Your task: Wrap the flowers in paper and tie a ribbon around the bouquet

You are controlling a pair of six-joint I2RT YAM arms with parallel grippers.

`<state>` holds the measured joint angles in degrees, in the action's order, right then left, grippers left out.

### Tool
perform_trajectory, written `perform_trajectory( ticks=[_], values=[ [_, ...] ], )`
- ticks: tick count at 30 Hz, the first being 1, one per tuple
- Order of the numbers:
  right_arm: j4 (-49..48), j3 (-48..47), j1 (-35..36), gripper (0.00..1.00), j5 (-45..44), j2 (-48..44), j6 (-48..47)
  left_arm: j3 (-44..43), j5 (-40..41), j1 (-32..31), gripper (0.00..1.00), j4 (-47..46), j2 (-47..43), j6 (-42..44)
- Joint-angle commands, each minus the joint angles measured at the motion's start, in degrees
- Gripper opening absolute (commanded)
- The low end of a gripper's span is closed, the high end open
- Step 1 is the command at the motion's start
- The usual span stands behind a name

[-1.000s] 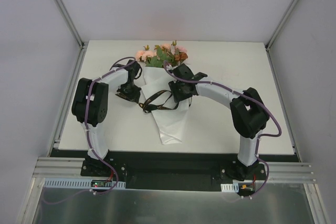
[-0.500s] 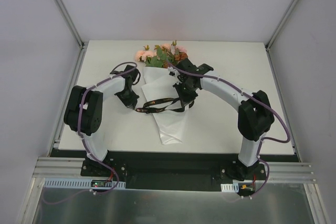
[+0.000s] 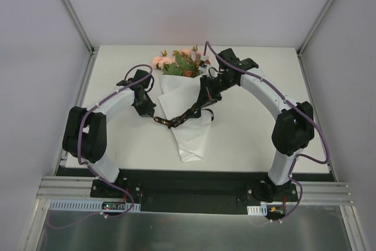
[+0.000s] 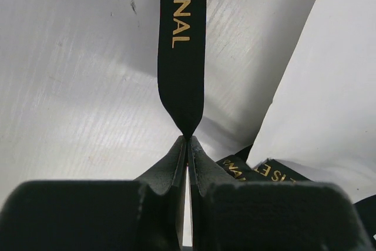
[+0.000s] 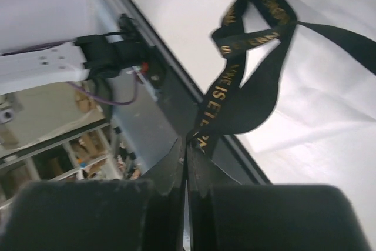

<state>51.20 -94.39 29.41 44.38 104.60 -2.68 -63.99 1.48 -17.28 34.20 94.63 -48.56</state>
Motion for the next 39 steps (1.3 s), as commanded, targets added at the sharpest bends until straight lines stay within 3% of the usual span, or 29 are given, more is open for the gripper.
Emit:
perform_trajectory(
  ticks=[1, 5, 8, 10, 11, 14, 16, 20, 26, 32, 39],
  values=[
    [-9.25, -0.19, 0.21, 0.01, 14.76, -3.24, 9.61, 1.67, 0.72, -0.21, 0.0, -1.06, -2.34, 1.53],
    [-9.09, 2.01, -1.54, 0.01, 6.78, -7.82, 10.06, 2.11, 0.11, -0.21, 0.0, -1.85, -2.43, 1.01],
    [-14.63, 6.4, -3.56, 0.01, 3.28, -11.77, 14.45, 2.2, 0.02, -0.21, 0.0, -1.76, -3.57, 0.13],
    [-11.16, 6.68, -3.83, 0.01, -2.16, -13.44, 12.37, 2.2, 0.54, -0.12, 0.0, -1.76, -4.54, -0.22],
    [-7.47, 5.2, -3.66, 0.01, -11.33, -14.76, 10.26, 2.29, 0.98, -0.12, 0.0, -1.59, -5.67, -0.22],
    [0.65, 5.26, -1.55, 0.01, -25.35, -16.52, 4.27, 2.64, 2.3, 0.23, 0.0, -1.15, -8.13, -0.31],
    [2.14, 6.41, -1.2, 0.01, -28.63, -17.32, 3.04, 2.99, 3.0, 0.66, 0.0, -0.62, -9.72, -0.92],
    [6.19, 5.8, 2.14, 0.01, -47.3, -17.58, -0.13, 3.6, 3.79, 1.19, 0.0, 0.08, -12.1, -1.1],
    [6.63, 6.14, 9.26, 0.01, -67.02, -18.29, -0.23, 3.87, 4.06, 1.72, 0.0, 1.31, -14.47, -0.32],
    [-5.92, 14.22, 8.65, 0.01, -54.4, -22.84, 4.42, 3.87, 3.71, 2.95, 0.0, 1.75, -15.35, 0.3],
    [-27.61, 25.04, 8.04, 0.01, -74.25, -26.63, 3.29, 4.13, 2.22, 6.02, 0.0, 2.37, -15.0, 0.39]
  ],
)
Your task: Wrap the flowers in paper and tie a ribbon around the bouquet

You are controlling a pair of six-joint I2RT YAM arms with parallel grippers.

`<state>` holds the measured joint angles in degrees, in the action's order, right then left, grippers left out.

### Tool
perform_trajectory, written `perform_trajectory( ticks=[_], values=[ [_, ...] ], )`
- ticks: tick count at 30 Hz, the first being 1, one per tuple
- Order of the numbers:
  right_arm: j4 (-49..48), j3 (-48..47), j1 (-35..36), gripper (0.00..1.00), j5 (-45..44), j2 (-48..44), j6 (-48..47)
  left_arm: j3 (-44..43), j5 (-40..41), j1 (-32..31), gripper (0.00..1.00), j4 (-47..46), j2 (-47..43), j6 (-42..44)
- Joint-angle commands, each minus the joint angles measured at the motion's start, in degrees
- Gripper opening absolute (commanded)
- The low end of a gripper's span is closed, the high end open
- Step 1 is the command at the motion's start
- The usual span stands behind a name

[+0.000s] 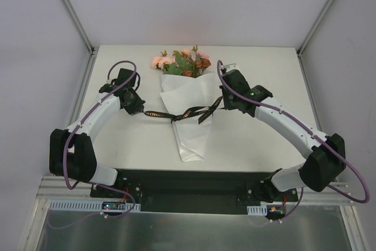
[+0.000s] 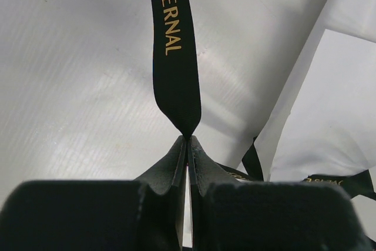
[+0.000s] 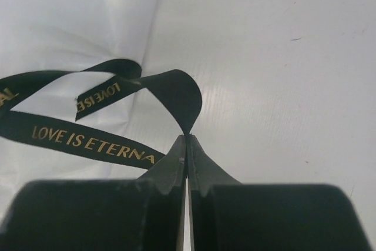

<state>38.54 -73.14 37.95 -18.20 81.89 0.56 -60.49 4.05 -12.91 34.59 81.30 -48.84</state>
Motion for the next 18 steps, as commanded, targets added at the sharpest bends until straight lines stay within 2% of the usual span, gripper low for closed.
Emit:
perform_trajectory(
  ticks=[1, 4, 6, 7, 8, 10, 13, 15, 16, 18],
  values=[
    [-16.21, 4.41, -1.12, 0.01, -10.38, -4.36, 3.36, 1.07, -0.71, 2.0, 0.0, 1.97, -2.1, 0.68],
    [-24.1, 7.74, -3.85, 0.01, 3.89, -5.86, 6.73, 0.99, -0.36, 2.18, 0.0, 1.89, -2.2, 0.67],
    [-30.68, 10.46, -2.46, 0.01, 5.36, -7.52, 7.35, 0.72, -0.36, 2.27, 0.0, 1.89, -2.02, 1.2],
    [-33.33, 11.26, -2.36, 0.01, 10.06, -7.97, 7.44, 0.98, -0.45, 2.45, 0.0, 1.89, -2.02, 1.12],
    [-38.23, 11.79, -2.36, 0.01, 13.85, -8.14, 5.53, 1.16, -0.54, 2.62, 0.0, 1.89, -2.11, 1.2],
    [-40.83, 9.18, -0.96, 0.01, 23.15, -6.49, 2.19, 1.6, -0.28, 2.71, 0.0, 1.97, -2.28, 1.2],
    [-37.15, 4.86, 2.38, 0.01, 24.35, -4.29, -5.2, 1.69, -0.27, 3.06, 0.0, 1.8, -1.67, 1.73],
    [-36.27, 4.94, 3.26, 0.01, 21.47, -4.19, -6.88, 1.6, -0.89, 3.15, 0.0, 1.8, -1.41, 1.73],
    [-35.48, 5.81, 3.27, 0.01, 13.7, -4.63, -6.8, 1.6, -1.15, 3.15, 0.0, 1.71, -1.32, 1.73],
    [-33.8, 7.48, 3.27, 0.01, 4.79, -5.51, -6.36, 1.86, -1.15, 3.15, 0.0, 1.54, -0.88, 1.64]
  ],
)
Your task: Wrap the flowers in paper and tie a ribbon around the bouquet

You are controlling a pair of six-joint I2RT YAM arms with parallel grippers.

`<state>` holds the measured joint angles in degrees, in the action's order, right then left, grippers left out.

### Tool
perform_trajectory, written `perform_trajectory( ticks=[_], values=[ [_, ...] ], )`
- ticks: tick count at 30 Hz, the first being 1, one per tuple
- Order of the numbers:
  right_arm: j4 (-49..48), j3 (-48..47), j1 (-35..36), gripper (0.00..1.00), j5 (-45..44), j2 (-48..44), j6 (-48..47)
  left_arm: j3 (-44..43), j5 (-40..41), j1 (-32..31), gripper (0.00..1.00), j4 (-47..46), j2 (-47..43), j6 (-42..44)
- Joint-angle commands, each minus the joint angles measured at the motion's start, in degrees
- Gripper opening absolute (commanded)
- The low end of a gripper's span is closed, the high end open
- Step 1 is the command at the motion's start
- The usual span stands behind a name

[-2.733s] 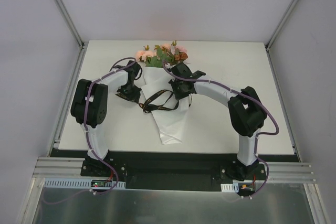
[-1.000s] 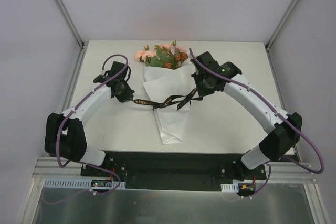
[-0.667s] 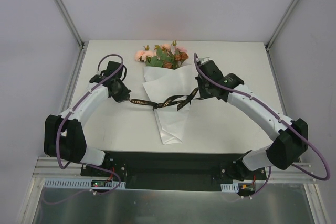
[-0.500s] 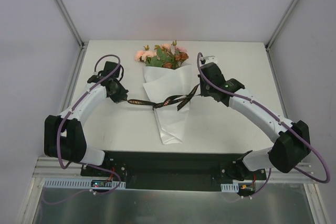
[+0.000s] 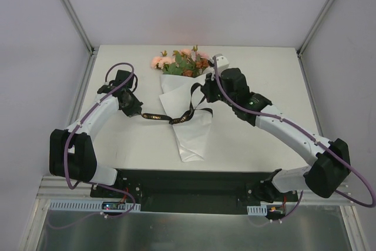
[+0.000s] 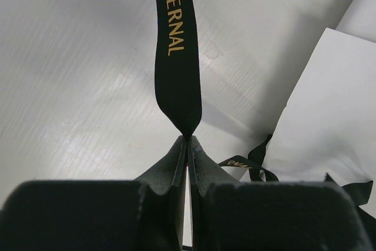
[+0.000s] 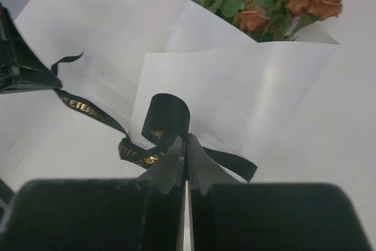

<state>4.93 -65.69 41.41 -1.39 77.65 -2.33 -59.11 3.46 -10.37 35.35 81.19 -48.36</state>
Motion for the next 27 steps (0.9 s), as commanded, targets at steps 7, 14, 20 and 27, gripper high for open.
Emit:
perform_trajectory(
  ticks=[7, 14, 20, 27],
  values=[
    [5.78, 1.97, -0.27, 0.01, -47.63, 2.06, 3.61, 1.63, 0.32, 1.49, 0.0, 0.86, 0.64, -1.99],
    [14.91, -1.09, -10.2, 0.01, -24.74, 11.72, 13.66, 1.02, -0.47, 1.84, 0.0, 0.86, 2.75, -3.15],
    [18.63, -4.97, -11.6, 0.01, -13.4, 20.96, 12.53, -0.21, -1.0, 3.16, 0.0, 0.94, 3.72, -1.74],
    [17.57, -1.2, -13.28, 0.01, 0.15, 16.32, 7.51, 0.4, -0.74, 4.31, 0.0, 0.86, 3.1, 0.02]
  ],
)
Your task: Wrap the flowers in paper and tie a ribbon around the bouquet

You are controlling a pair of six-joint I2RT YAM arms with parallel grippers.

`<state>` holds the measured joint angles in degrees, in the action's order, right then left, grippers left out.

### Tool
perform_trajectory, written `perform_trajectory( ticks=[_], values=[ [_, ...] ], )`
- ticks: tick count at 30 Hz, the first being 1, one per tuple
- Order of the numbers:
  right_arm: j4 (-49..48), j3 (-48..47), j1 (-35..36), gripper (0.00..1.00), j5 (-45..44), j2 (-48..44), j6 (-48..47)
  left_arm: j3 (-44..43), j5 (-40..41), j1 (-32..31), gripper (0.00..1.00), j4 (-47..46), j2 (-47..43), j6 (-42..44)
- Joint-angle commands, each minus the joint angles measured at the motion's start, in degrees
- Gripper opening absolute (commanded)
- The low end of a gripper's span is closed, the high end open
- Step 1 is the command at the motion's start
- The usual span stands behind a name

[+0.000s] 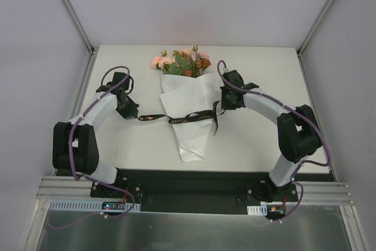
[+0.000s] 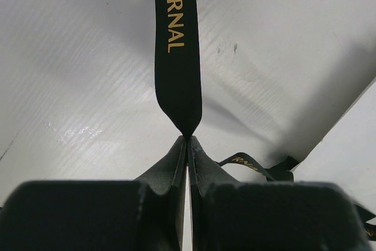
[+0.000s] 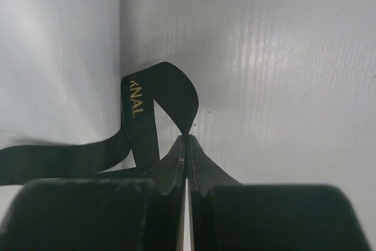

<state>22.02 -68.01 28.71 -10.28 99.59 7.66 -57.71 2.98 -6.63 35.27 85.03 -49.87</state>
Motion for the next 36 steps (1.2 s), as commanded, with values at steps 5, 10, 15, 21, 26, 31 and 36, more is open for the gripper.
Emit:
perform_trajectory(
  ticks=[5, 10, 15, 21, 26, 31, 36],
  values=[
    [7.32, 6.47, 3.45, 0.01, -6.03, -13.97, -2.74, -1.52, -1.05, 0.74, 0.0, 0.94, -0.14, 2.4],
    [7.8, 9.81, 3.29, 0.01, -5.99, -12.94, 2.26, -2.4, -0.79, 1.18, 0.0, 0.68, 0.83, 3.46],
    [-10.51, 11.7, 1.53, 0.05, 14.62, -5.83, 2.98, -3.63, 0.36, 1.62, 0.0, 0.77, 2.85, 4.16],
    [-11.39, 14.92, 3.81, 0.14, 21.36, -6.16, 5.34, -2.23, 0.09, 2.41, 0.0, 0.51, 2.77, 5.3],
    [1.43, 14.31, 3.11, 0.63, 12.5, -12.83, 1.93, -2.05, -0.7, 2.77, 0.0, -0.99, 1.19, 7.76],
    [6.98, 9.66, -2.33, 0.8, 8.61, -15.66, -7.37, -1.88, -2.9, 2.85, 0.0, -2.22, 0.4, 9.96],
    [6.37, -0.35, -7.78, 0.79, 20.88, -6.44, -14.95, 1.37, -2.9, 2.94, 0.54, -3.1, -2.32, 11.46]
  ],
)
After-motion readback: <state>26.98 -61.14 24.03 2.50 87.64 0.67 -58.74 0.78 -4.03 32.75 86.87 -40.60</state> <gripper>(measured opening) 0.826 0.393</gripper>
